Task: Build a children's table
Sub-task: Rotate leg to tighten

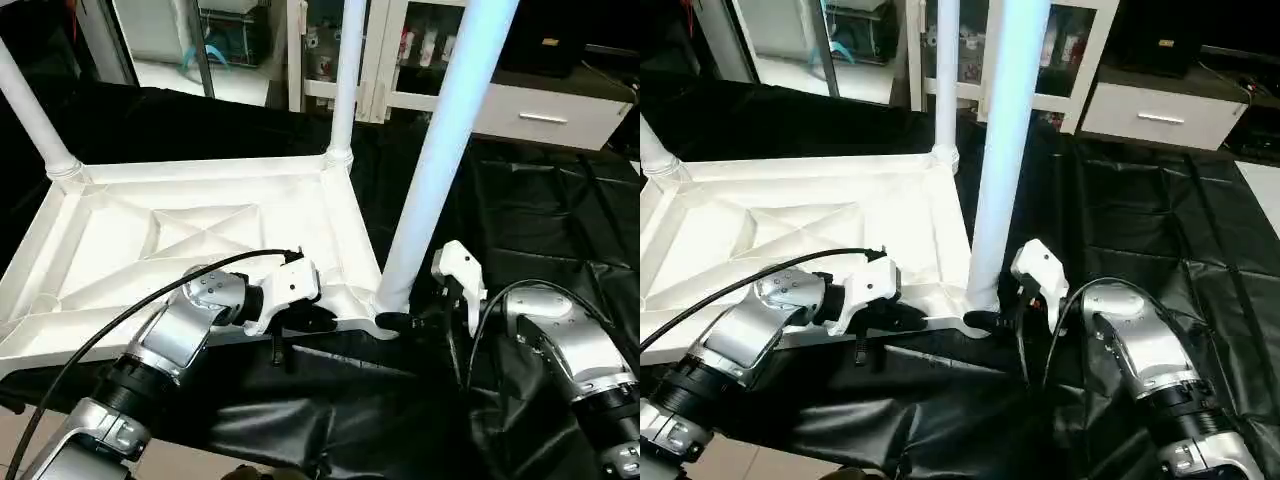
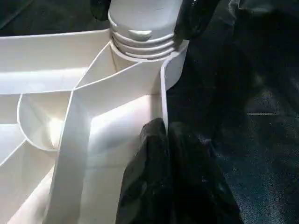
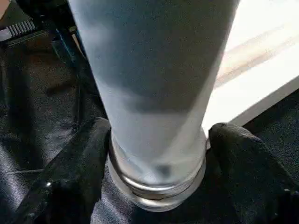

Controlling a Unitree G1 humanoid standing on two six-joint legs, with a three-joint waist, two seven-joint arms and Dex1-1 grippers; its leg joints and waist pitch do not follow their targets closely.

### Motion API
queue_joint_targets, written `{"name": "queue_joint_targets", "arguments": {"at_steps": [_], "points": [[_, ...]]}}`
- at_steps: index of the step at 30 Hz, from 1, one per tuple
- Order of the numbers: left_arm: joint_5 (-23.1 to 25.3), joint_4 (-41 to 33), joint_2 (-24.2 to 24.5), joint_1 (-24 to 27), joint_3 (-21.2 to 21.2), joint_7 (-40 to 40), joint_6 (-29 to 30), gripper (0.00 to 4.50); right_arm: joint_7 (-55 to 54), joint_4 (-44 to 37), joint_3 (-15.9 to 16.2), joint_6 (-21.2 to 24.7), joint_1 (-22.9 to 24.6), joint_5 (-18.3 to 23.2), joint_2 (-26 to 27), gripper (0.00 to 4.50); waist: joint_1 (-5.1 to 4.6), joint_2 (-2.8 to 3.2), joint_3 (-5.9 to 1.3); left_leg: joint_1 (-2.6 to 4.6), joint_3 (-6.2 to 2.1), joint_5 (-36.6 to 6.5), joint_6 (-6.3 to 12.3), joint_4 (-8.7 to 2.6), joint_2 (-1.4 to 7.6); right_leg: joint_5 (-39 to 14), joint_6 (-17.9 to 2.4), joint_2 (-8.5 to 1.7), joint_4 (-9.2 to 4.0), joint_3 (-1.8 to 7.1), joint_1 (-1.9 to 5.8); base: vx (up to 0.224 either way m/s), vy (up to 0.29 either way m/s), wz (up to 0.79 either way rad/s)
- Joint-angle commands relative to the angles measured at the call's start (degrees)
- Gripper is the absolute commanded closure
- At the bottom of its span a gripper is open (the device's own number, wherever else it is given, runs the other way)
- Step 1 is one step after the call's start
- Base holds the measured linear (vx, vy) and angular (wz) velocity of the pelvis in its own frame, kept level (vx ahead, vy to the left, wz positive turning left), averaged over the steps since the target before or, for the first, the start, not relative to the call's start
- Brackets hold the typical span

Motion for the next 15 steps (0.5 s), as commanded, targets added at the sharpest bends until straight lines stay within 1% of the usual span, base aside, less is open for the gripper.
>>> {"name": "queue_joint_targets", "arguments": {"at_steps": [1, 2, 6, 7, 15], "points": [[0.7, -1.0, 0.6, 1.1, -2.3, -1.5, 0.6, 4.50, 0.3, 1.0, -0.4, -0.5, -1.0, -0.4, -0.2, 1.27, 0.03, -0.28, -3.59, 1.60, -2.24, -4.9, 5.29, -3.90, 4.80, 4.1, -16.9, -3.84, -2.72, 2.20, 2.07, 0.000, 0.000, 0.00], [0.6, -1.1, 0.6, 1.1, -2.4, -1.5, 0.7, 4.50, 0.5, 1.2, -0.3, -0.7, -1.0, -0.4, -0.3, 1.31, 0.05, -0.26, -3.62, 1.63, -2.21, -5.0, 5.33, -3.89, 4.78, 4.1, -16.9, -3.79, -2.72, 2.18, 2.05, 0.000, 0.000, 0.00], [0.7, -1.2, 0.7, 1.2, -2.5, -1.5, 0.9, 4.50, 0.9, 1.4, -0.4, -1.0, -0.9, -0.4, -0.1, 1.69, 0.04, -0.29, -3.62, 1.64, -2.23, -5.4, 5.20, -3.89, 4.76, 3.8, -17.0, -3.80, -2.74, 2.20, 2.07, 0.000, 0.000, 0.00], [0.7, -1.1, 0.7, 1.1, -2.6, -1.6, 0.9, 4.50, 1.1, 1.5, -0.4, -1.0, -0.8, -0.4, 0.1, 1.78, 0.04, -0.17, -3.62, 1.62, -2.22, -5.7, 5.11, -3.87, 4.72, 3.8, -17.1, -3.78, -2.76, 2.21, 2.07, 0.000, 0.000, 0.00], [0.7, -0.9, 1.0, 1.0, -2.7, -1.8, 1.3, 4.50, 1.5, 1.7, -0.5, -1.3, -0.6, -0.1, 0.7, 1.85, -0.02, -0.18, -3.73, 1.62, -2.24, -5.0, 5.32, -3.78, 4.69, 4.9, -17.3, -3.72, -2.58, 2.15, 2.13, 0.000, 0.000, 0.00]]}}
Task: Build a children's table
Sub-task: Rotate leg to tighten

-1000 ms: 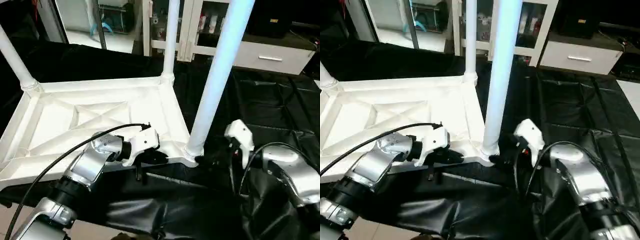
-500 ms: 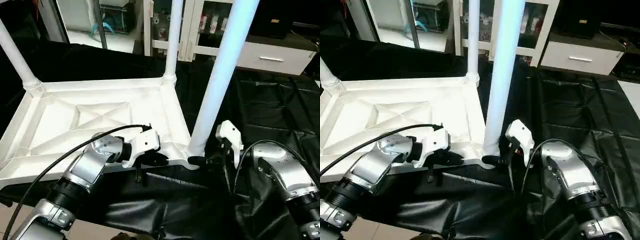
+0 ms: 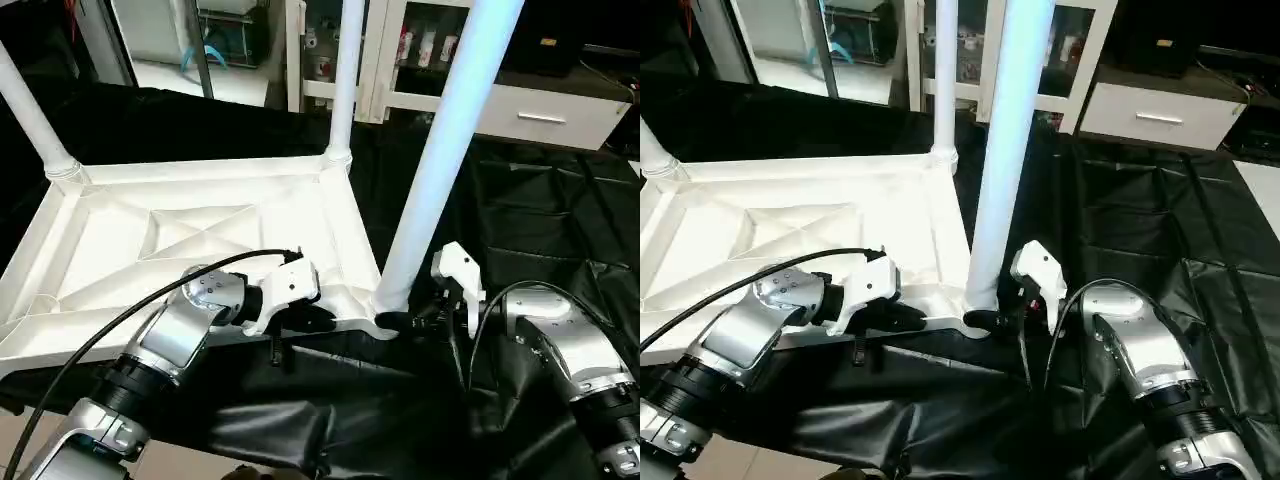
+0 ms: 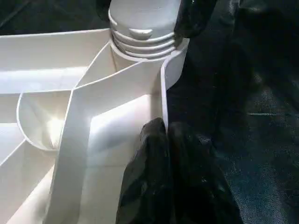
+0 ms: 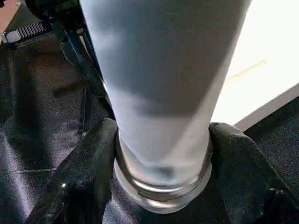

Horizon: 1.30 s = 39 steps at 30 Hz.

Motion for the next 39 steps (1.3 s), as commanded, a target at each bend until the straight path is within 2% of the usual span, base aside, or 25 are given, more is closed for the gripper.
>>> {"name": "queue_joint_targets", "arguments": {"at_steps": [1, 3, 5, 7, 8, 9, 12, 14, 15, 17, 18, 19, 21, 22, 23, 24, 26, 28, 31, 32, 34, 36, 37, 38, 39], "points": [[0.9, -0.2, 0.4, 1.0, -2.2, -1.5, 0.6, 4.50, -1.3, 1.5, -0.8, -0.9, -0.6, -0.6, 0.7, 1.85, 0.08, -0.22, -3.72, 1.58, -2.21, -5.1, 5.10, -3.79, 4.67, 4.9, -17.3, -3.75, -2.66, 2.18, 2.10, 0.000, 0.000, 0.00], [1.3, 1.4, -0.6, 0.5, -1.8, 0.6, 0.7, 4.50, -10.0, 5.2, -2.9, -2.4, -1.6, -2.4, 4.0, 1.85, -0.07, -0.24, -3.60, 1.52, -2.15, -5.8, 4.71, -3.84, 4.60, 3.6, -17.3, -3.78, -2.79, 2.22, 1.89, 0.000, 0.000, 0.00], [1.6, 3.9, -2.3, -0.3, -1.4, 3.1, 0.6, 4.50, -18.0, 8.1, -4.7, -2.9, -2.2, -3.6, 7.2, 1.85, -0.74, -0.44, -3.33, 1.36, -2.31, -8.8, 3.02, -4.20, 4.53, -1.3, -16.8, -3.80, -3.33, 2.18, 1.92, 0.000, 0.000, 0.00], [2.0, 5.7, -3.6, -1.0, -1.0, 5.1, 0.2, 4.50, -22.1, 8.8, -5.5, -2.7, -2.0, -4.0, 9.1, 1.86, -1.22, -0.19, -3.10, 1.72, -2.50, -13.4, 0.17, -4.69, 4.53, -8.6, -14.8, -3.64, -4.01, 2.21, 1.51, 0.000, 0.000, 0.00], [2.4, 8.1, -5.4, -2.1, -0.7, 7.6, -0.3, 4.50, -28.9, 9.5, -6.7, -1.9, -1.5, -4.7, 12.0, 1.86, -1.24, -0.15, -3.08, 1.79, -2.63, -14.6, -0.56, -4.79, 4.54, -10.0, -14.4, -3.70, -4.11, 2.20, 1.51, 0.000, 0.000, 0.00], [2.4, 8.3, -5.6, -2.2, -0.6, 7.9, -0.4, 4.50, -29.6, 9.6, -6.9, -1.7, -1.4, -4.7, 12.4, 1.86, -1.44, -0.12, -3.00, 1.88, -2.67, -16.4, -1.87, -4.97, 4.51, -12.2, -13.5, -3.65, -4.35, 2.29, 1.22, 0.000, 0.000, 0.00], [3.7, 12.5, -8.3, -4.6, -0.1, 12.8, -0.6, 4.50, -40.9, 11.2, -8.9, -0.3, -1.0, -5.8, 17.7, 1.86, -1.88, 0.17, -2.96, 2.14, -2.87, -19.6, -4.06, -5.34, 4.42, -14.3, -11.8, -3.55, -4.74, 2.39, 0.67, 0.000, 0.000, 0.00], [4.3, 14.8, -9.6, -5.9, 0.2, 15.0, -0.3, 4.50, -48.8, 13.4, -10.2, 0.0, -1.8, -6.9, 20.9, 1.86, -2.22, 0.45, -3.04, 2.09, -3.03, -20.6, -4.76, -5.47, 4.38, -14.2, -11.3, -3.56, -4.78, 2.39, 0.64, 0.000, 0.000, 0.00], [4.5, 15.4, -9.9, -6.2, 0.2, 15.4, -0.4, 4.50, -50.5, 14.1, -10.2, 0.0, -2.0, -7.3, 21.6, 1.86, -2.47, 0.35, -3.07, 2.17, -3.07, -21.5, -5.07, -5.50, 4.29, -14.1, -11.2, -3.53, -4.83, 2.37, 0.47, 0.000, 0.000, 0.00], [5.4, 18.5, -11.4, -7.8, 0.6, 17.8, -0.7, 4.50, -59.9, 17.8, -10.7, -0.2, -3.7, -9.2, 25.2, 1.86, -2.68, 0.88, -3.06, 2.05, -3.17, -21.7, -5.50, -5.59, 4.23, -13.6, -10.9, -3.55, -4.85, 2.41, 0.51, 0.000, 0.000, 0.00], [5.5, 19.2, -11.9, -8.2, 0.7, 18.2, -0.7, 4.50, -61.8, 18.7, -10.7, -0.4, -4.2, -9.7, 26.0, 1.86, -2.90, 0.70, -3.03, 2.24, -3.00, -22.6, -5.78, -5.52, 4.05, -14.3, -10.9, -3.46, -5.03, 2.45, 0.14, 0.000, 0.000, 0.00], [5.9, 21.2, -13.0, -9.3, 1.2, 19.8, -0.9, 4.50, -66.4, 21.3, -10.1, -1.2, -5.6, -11.0, 28.1, 1.86, -3.05, 0.84, -2.96, 2.32, -3.10, -23.9, -6.21, -5.52, 3.99, -15.9, -10.7, -3.61, -5.22, 2.47, 0.01, 0.000, 0.000, 0.00], [6.1, 23.1, -13.9, -10.3, 1.5, 20.7, -1.6, 4.50, -68.6, 22.7, -9.0, -1.9, -6.9, -12.7, 29.4, 1.86, -3.22, 0.60, -2.70, 2.45, -3.33, -26.6, -6.08, -5.56, 3.95, -19.4, -9.6, -3.63, -5.67, 2.39, -0.13, 0.000, 0.000, 0.00], [6.1, 23.6, -14.1, -10.6, 1.6, 21.1, -1.9, 4.50, -66.7, 23.0, -9.0, -3.6, -7.7, -12.0, 30.0, 1.87, -3.27, 0.61, -2.65, 2.99, -3.35, -29.2, -6.08, -5.47, 3.93, -21.7, -8.9, -3.62, -6.05, 2.38, -0.49, 0.000, 0.000, 0.00], [6.0, 23.8, -14.2, -10.7, 1.7, 21.2, -2.0, 4.50, -65.4, 23.1, -8.9, -4.3, -8.1, -11.6, 30.2, 1.87, -3.33, 0.22, -2.68, 2.96, -3.38, -29.6, -5.81, -5.46, 3.96, -22.1, -8.7, -3.63, -6.11, 2.37, -0.44, 0.000, 0.000, 0.00], [6.0, 23.9, -14.2, -10.7, 1.7, 21.2, -2.1, 4.50, -63.7, 22.9, -8.6, -5.3, -8.5, -11.1, 30.1, 1.87, -3.21, 0.35, -2.67, 2.75, -3.49, -29.1, -5.42, -5.60, 4.08, -21.7, -8.4, -3.72, -6.09, 2.45, -0.28, 0.000, 0.000, 0.00], [5.9, 24.0, -13.8, -10.6, 1.8, 21.2, -2.3, 4.50, -59.2, 20.7, -8.4, -7.6, -8.2, -9.6, 30.1, 1.87, -3.08, 0.31, -2.82, 2.49, -3.37, -27.6, -4.70, -5.69, 4.16, -19.0, -8.7, -3.66, -5.83, 2.49, -0.03, 0.000, 0.000, 0.00], [5.9, 23.7, -13.2, -10.1, 1.9, 20.7, -2.5, 4.50, -56.2, 17.3, -8.0, -8.3, -7.2, -8.8, 29.6, 1.31, -2.76, 0.40, -3.10, 2.06, -3.12, -23.1, -3.59, -5.72, 4.33, -12.8, -10.1, -3.59, -5.20, 2.58, 0.46, 0.000, 0.000, 0.00], [6.3, 23.5, -12.2, -9.6, 1.9, 19.2, -3.1, 4.50, -52.9, 12.4, -7.6, -8.6, -5.4, -7.2, 27.8, 1.17, -2.06, 0.31, -3.41, 1.93, -2.58, -16.6, -1.21, -5.29, 4.44, -5.2, -11.9, -3.53, -4.59, 2.58, 0.77, 0.000, 0.000, 0.00], [6.3, 23.4, -12.1, -9.5, 1.8, 19.1, -3.1, 4.50, -52.6, 12.1, -7.6, -8.5, -5.3, -7.1, 27.7, 0.96, -2.03, 0.26, -3.45, 1.75, -2.48, -15.6, -0.77, -5.17, 4.35, -4.2, -12.3, -3.57, -4.47, 2.57, 0.91, 0.000, 0.000, 0.00], [6.0, 21.7, -10.8, -8.7, 1.2, 16.3, -3.2, 4.50, -46.6, 7.1, -7.5, -6.1, -3.6, -4.7, 24.9, 0.80, -1.54, 0.29, -3.52, 1.45, -2.42, -12.1, 1.10, -4.97, 4.41, -0.5, -13.0, -3.63, -4.09, 2.45, 1.45, 0.000, 0.000, 0.00], [5.8, 20.2, -9.6, -8.0, 0.6, 14.0, -3.3, 4.50, -41.2, 3.6, -7.4, -3.8, -2.5, -3.0, 22.4, 0.67, -1.37, 0.36, -3.49, 1.39, -2.52, -11.3, 1.99, -4.96, 4.50, 0.4, -13.5, -3.61, -3.91, 2.32, 1.71, 0.000, 0.000, 0.00], [5.7, 20.0, -9.5, -7.9, 0.6, 13.8, -3.3, 4.50, -40.6, 3.3, -7.3, -3.6, -2.4, -2.9, 22.0, 0.53, -1.35, 0.39, -3.42, 1.46, -2.40, -11.5, 2.18, -4.96, 4.64, 0.1, -13.7, -3.65, -3.90, 2.42, 1.43, 0.000, 0.000, 0.00], [5.2, 17.4, -7.6, -6.7, -0.3, 10.3, -3.0, 4.50, -31.0, -1.8, -5.3, 0.2, -0.5, -1.3, 15.7, 0.42, -1.17, 0.34, -3.43, 1.55, -2.40, -12.0, 2.25, -4.91, 4.55, -0.4, -13.9, -3.53, -3.98, 2.31, 1.78, 0.000, 0.000, 0.00], [5.2, 17.2, -7.4, -6.6, -0.4, 10.0, -3.0, 4.50, -30.3, -2.1, -5.1, 0.4, -0.3, -1.2, 15.2, 0.37, -0.85, 0.34, -3.44, 1.65, -2.45, -11.7, 2.33, -4.84, 4.73, -0.2, -13.8, -3.64, -3.97, 2.35, 1.89, 0.000, 0.000, 0.00]]}}
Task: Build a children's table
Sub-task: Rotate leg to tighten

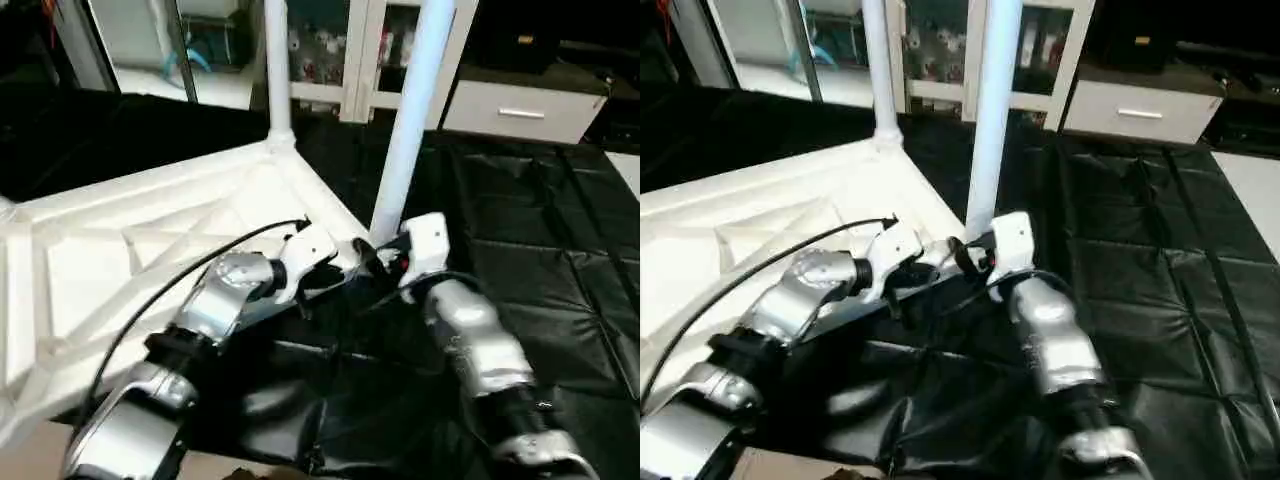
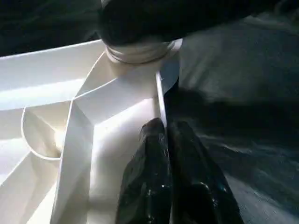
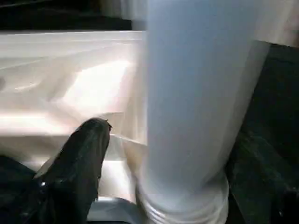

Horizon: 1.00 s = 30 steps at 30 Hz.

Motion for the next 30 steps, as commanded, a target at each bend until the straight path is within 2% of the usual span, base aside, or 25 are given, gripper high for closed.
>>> {"name": "queue_joint_targets", "arguments": {"at_steps": [1, 2, 3, 5, 6, 7, 11, 13, 14, 15, 25, 26, 30], "points": [[0.4, -2.0, 2.9, 2.9, -3.8, -7.1, 1.1, 4.50, 13.9, -6.7, 3.6, 3.2, 2.5, 1.0, -8.4, 0.34, 0.22, 0.55, -3.25, 1.63, -2.39, -11.8, 2.65, -4.84, 4.73, -0.8, -13.7, -3.47, -3.57, 2.35, 2.06, 0.000, 0.000, 0.00], [0.4, -2.0, 2.9, 2.9, -3.8, -7.1, 1.1, 4.50, 13.9, -6.7, 3.6, 3.2, 2.5, 1.0, -8.4, 0.22, 0.41, 0.46, -3.31, 1.80, -2.36, -11.9, 2.57, -4.81, 4.86, -0.5, -13.7, -3.50, -3.54, 2.34, 2.07, 0.000, 0.000, 0.00], [0.4, -2.0, 2.9, 2.9, -3.8, -7.1, 1.1, 4.50, 13.9, -6.7, 3.6, 3.2, 2.5, 1.0, -8.4, 0.22, 0.21, 0.40, -3.21, 1.57, -2.27, -11.9, 2.57, -4.87, 4.69, -0.4, -14.2, -3.62, -3.50, 2.43, 1.89, 0.000, 0.000, 0.00], [-0.1, -3.6, 4.1, 3.6, -4.2, -9.5, 1.2, 4.50, 18.9, -8.4, 4.6, 3.2, 3.8, 1.3, -12.5, 0.22, 0.04, 0.19, -3.06, 1.48, -2.30, -13.7, 1.94, -4.94, 4.60, -3.5, -14.5, -3.68, -3.81, 2.42, 1.90, 0.000, 0.000, 0.00], [-0.7, -5.1, 4.9, 4.2, -4.6, -11.5, 1.0, 4.50, 22.2, -9.2, 4.6, 3.5, 4.5, 2.0, -14.8, 0.22, 0.13, 0.37, -2.95, 1.59, -2.45, -15.5, 1.49, -5.00, 4.70, -6.7, -14.1, -3.86, -4.11, 2.46, 1.85, 0.000, 0.000, 0.00], [-1.2, -6.3, 5.6, 4.8, -4.9, -13.3, 0.8, 4.50, 24.7, -9.9, 4.6, 4.0, 5.0, 2.6, -16.5, 0.22, 0.14, 0.30, -2.97, 1.72, -2.48, -16.2, 0.95, -5.07, 4.85, -8.3, -13.9, -3.87, -4.23, 2.52, 1.78, 0.000, 0.000, 0.00], [-3.1, -11.4, 8.5, 6.7, -6.5, -19.5, 2.4, 4.50, 29.5, -9.4, 4.4, 3.3, 5.4, 3.0, -19.5, 0.22, 0.18, 0.39, -3.03, 1.72, -2.41, -14.8, 1.22, -5.10, 4.85, -5.6, -14.8, -3.68, -3.87, 2.46, 1.69, 0.000, 0.000, 0.00], [-3.4, -12.4, 9.1, 7.1, -6.9, -20.4, 3.0, 4.50, 30.0, -9.5, 4.5, 3.5, 5.4, 3.3, -20.0, 0.22, 0.16, 0.44, -3.00, 1.81, -2.30, -14.6, 1.35, -5.02, 4.77, -5.4, -15.1, -3.66, -3.88, 2.44, 1.55, 0.000, 0.000, 0.00], [-3.8, -13.8, 10.0, 7.5, -7.2, -21.7, 3.7, 4.50, 30.7, -9.5, 4.6, 3.8, 5.2, 3.5, -20.4, 0.22, 0.22, 0.20, -2.97, 1.84, -2.28, -14.8, 1.41, -5.04, 4.80, -6.0, -15.1, -3.67, -3.97, 2.44, 1.52, 0.000, 0.000, 0.00], [-3.9, -14.2, 10.3, 7.7, -7.3, -22.0, 3.9, 4.50, 31.0, -9.1, 4.7, 3.8, 4.9, 3.5, -20.5, 0.22, 0.33, 0.35, -3.01, 1.77, -2.38, -14.6, 1.37, -5.04, 4.86, -5.9, -15.3, -3.79, -3.82, 2.45, 1.65, 0.000, 0.000, 0.00], [-3.1, -14.6, 10.8, 7.9, -6.6, -20.9, 4.4, 4.50, 34.8, -6.9, 6.4, 3.0, 3.4, 3.1, -19.6, 0.22, 0.29, 0.35, -3.23, 1.73, -2.27, -12.4, 1.96, -4.71, 4.68, -3.4, -15.9, -3.71, -3.55, 2.33, 1.81, 0.000, 0.000, 0.00], [-3.2, -14.9, 10.9, 7.9, -6.6, -20.8, 4.7, 4.50, 35.2, -6.7, 6.5, 2.9, 3.3, 3.0, -19.3, 0.48, 0.35, 0.37, -3.27, 1.73, -2.27, -12.0, 2.07, -4.69, 4.70, -2.8, -16.0, -3.68, -3.47, 2.32, 1.86, 0.000, 0.000, 0.00], [-3.4, -15.4, 11.0, 7.9, -6.8, -20.6, 5.2, 4.50, 35.6, -5.5, 7.1, 2.8, 2.4, 2.9, -18.0, 0.73, 0.34, 0.35, -3.34, 1.67, -2.26, -10.9, 2.62, -4.54, 4.67, -1.6, -16.4, -3.67, -3.28, 2.28, 1.89, 0.000, 0.000, 0.00]]}}
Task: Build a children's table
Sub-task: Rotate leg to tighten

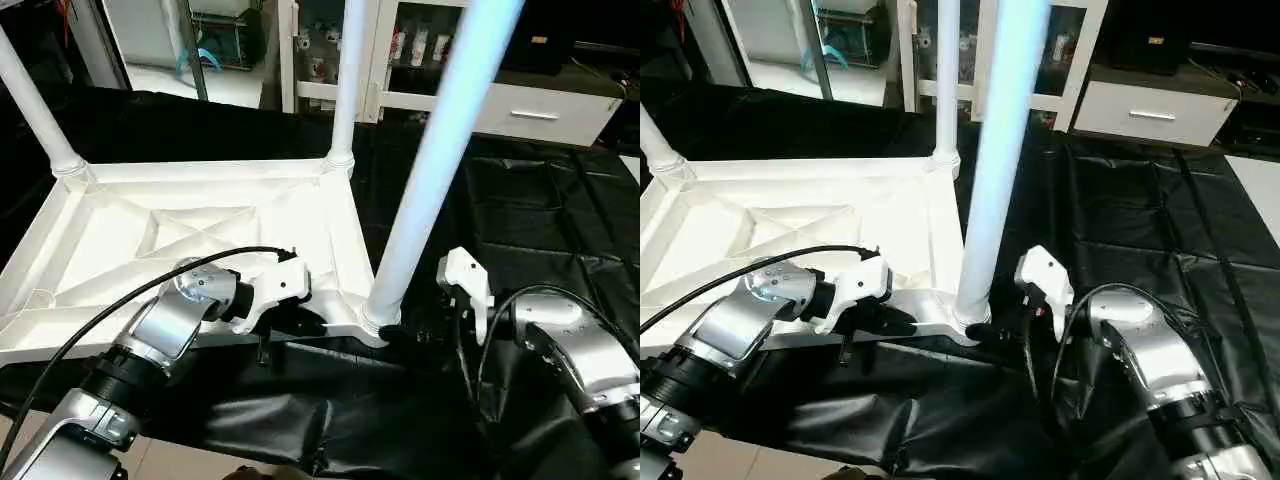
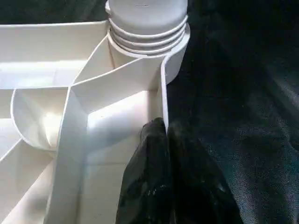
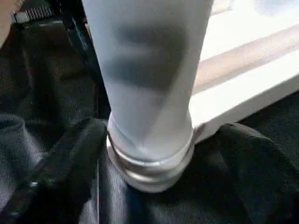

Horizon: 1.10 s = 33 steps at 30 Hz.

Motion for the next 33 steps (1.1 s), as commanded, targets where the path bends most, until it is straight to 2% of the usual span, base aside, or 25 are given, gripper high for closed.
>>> {"name": "queue_joint_targets", "arguments": {"at_steps": [1, 2, 11, 16, 17, 18, 21, 23, 25, 26, 27, 28, 29, 30, 33], "points": [[1.3, -0.2, 0.2, 1.3, -3.3, -1.7, 0.8, 4.50, 0.6, 0.4, 0.8, -0.4, -0.9, -0.1, -0.2, 0.86, -0.03, 0.07, -3.40, 1.61, -2.26, -10.8, 2.67, -4.49, 4.65, -1.5, -16.5, -3.70, -3.21, 2.30, 1.81, 0.000, 0.000, 0.00], [1.3, -0.2, 0.2, 1.3, -3.3, -1.7, 0.8, 4.50, 0.6, 1.1, 1.1, -0.6, -1.3, -0.1, 0.6, 1.01, 0.04, 0.24, -3.41, 1.65, -2.28, -10.7, 2.64, -4.49, 4.64, -1.5, -16.5, -3.68, -3.20, 2.26, 1.84, 0.000, 0.000, 0.00], [1.4, -0.4, 0.5, 1.5, -3.4, -1.6, 1.2, 4.50, 2.1, 2.5, 1.5, -0.7, -2.1, -0.2, 1.8, 1.71, -0.01, 0.16, -3.47, 1.67, -2.24, -10.9, 2.19, -4.45, 4.58, -1.3, -16.7, -3.60, -3.04, 2.26, 1.87, 0.000, 0.000, 0.00], [1.3, -0.8, 0.8, 1.7, -3.4, -1.7, 1.5, 4.50, 2.5, 3.0, 1.5, -0.9, -2.3, -0.1, 2.1, 1.83, 0.05, 0.16, -3.49, 1.65, -2.25, -10.1, 2.76, -4.35, 4.61, -1.0, -16.8, -3.66, -3.00, 2.22, 1.92, 0.000, 0.000, 0.00], [1.3, -0.8, 0.8, 1.8, -3.5, -1.7, 1.5, 4.50, 2.6, 3.1, 1.5, -1.1, -2.3, -0.1, 2.2, 1.84, 0.00, -0.13, -3.49, 1.59, -2.21, -10.1, 2.82, -4.33, 4.59, -1.1, -16.8, -3.63, -3.02, 2.22, 1.95, 0.000, 0.000, 0.00], [1.4, -0.8, 0.8, 1.9, -3.6, -1.7, 1.6, 4.50, 2.6, 3.2, 1.5, -1.1, -2.3, -0.1, 2.2, 1.85, 0.04, 0.06, -3.44, 1.63, -2.24, -10.5, 2.75, -4.37, 4.59, -1.9, -16.8, -3.69, -3.07, 2.22, 1.90, 0.000, 0.000, 0.00], [1.4, -0.8, 1.1, 2.2, -3.8, -1.9, 1.8, 4.50, 2.7, 3.3, 1.7, -1.5, -1.7, -0.4, 2.7, 1.87, -0.05, 0.13, -3.44, 1.67, -2.26, -10.9, 2.32, -4.41, 4.60, -2.4, -16.6, -3.60, -3.10, 2.22, 1.85, 0.000, 0.000, 0.00], [1.5, 0.0, 0.4, 2.1, -3.2, -0.6, 1.7, 4.50, -3.4, 5.8, 0.7, -2.9, -2.1, -2.5, 5.0, 1.87, -0.13, 0.15, -3.41, 1.70, -2.23, -11.2, 2.15, -4.43, 4.55, -2.6, -16.5, -3.54, -3.13, 2.24, 1.74, 0.000, 0.000, 0.00], [2.2, 3.4, -2.5, 0.7, -1.8, 4.7, 1.2, 4.50, -17.0, 11.9, -1.7, -4.8, -3.6, -6.1, 9.9, 1.87, -0.51, 0.03, -3.09, 1.52, -2.33, -13.7, 0.75, -4.66, 4.38, -6.7, -16.0, -3.69, -3.58, 2.34, 1.62, 0.000, 0.000, 0.00], [2.2, 3.5, -2.5, 0.6, -1.8, 4.8, 1.2, 4.50, -17.2, 12.0, -1.7, -4.8, -3.7, -6.1, 10.0, 1.87, -0.88, 0.16, -2.91, 1.36, -2.36, -15.3, 0.18, -4.82, 4.30, -9.1, -15.6, -3.67, -3.71, 2.40, 1.29, 0.000, 0.000, 0.00], [2.5, 4.8, -3.6, 0.0, -1.3, 6.7, 1.0, 4.50, -20.7, 13.4, -2.6, -4.7, -4.0, -6.4, 11.6, 1.87, -1.20, -0.01, -2.54, 1.65, -2.72, -19.6, -1.93, -5.13, 4.16, -16.4, -13.9, -3.68, -4.30, 2.20, 1.32, 0.000, 0.000, 0.00], [2.7, 6.1, -4.8, -0.6, -0.9, 8.4, 0.7, 4.50, -24.2, 14.6, -3.4, -4.5, -4.4, -6.6, 13.2, 1.87, -1.49, -0.06, -2.54, 2.01, -3.08, -22.8, -3.43, -5.18, 4.14, -22.4, -12.0, -3.91, -4.80, 2.21, 1.10, -0.059, 0.003, -0.11], [2.9, 7.4, -5.8, -1.3, -0.6, 10.0, 0.6, 4.50, -28.2, 15.9, -4.2, -4.1, -4.8, -7.0, 14.9, 1.87, -1.59, -0.04, -2.55, 2.12, -3.27, -24.0, -3.84, -5.21, 4.19, -24.2, -11.2, -3.97, -4.95, 2.23, 0.96, -0.059, 0.003, -0.11], [3.4, 8.7, -6.7, -2.2, -0.5, 11.6, 0.3, 4.50, -31.6, 17.2, -5.0, -3.6, -5.3, -7.2, 16.4, 1.87, -1.88, 0.24, -2.51, 2.40, -3.39, -25.6, -4.54, -5.26, 4.20, -25.6, -10.2, -3.88, -5.26, 2.33, 0.52, -0.054, 0.008, -0.07], [4.1, 12.1, -8.9, -4.1, 0.0, 15.3, 0.0, 4.50, -38.2, 19.7, -6.0, -3.0, -6.5, -7.7, 19.6, 1.87, -2.67, 0.18, -2.43, 2.33, -3.77, -28.7, -5.34, -5.57, 4.06, -27.7, -8.6, -3.69, -5.62, 2.13, 0.19, 0.000, 0.000, 0.00]]}}
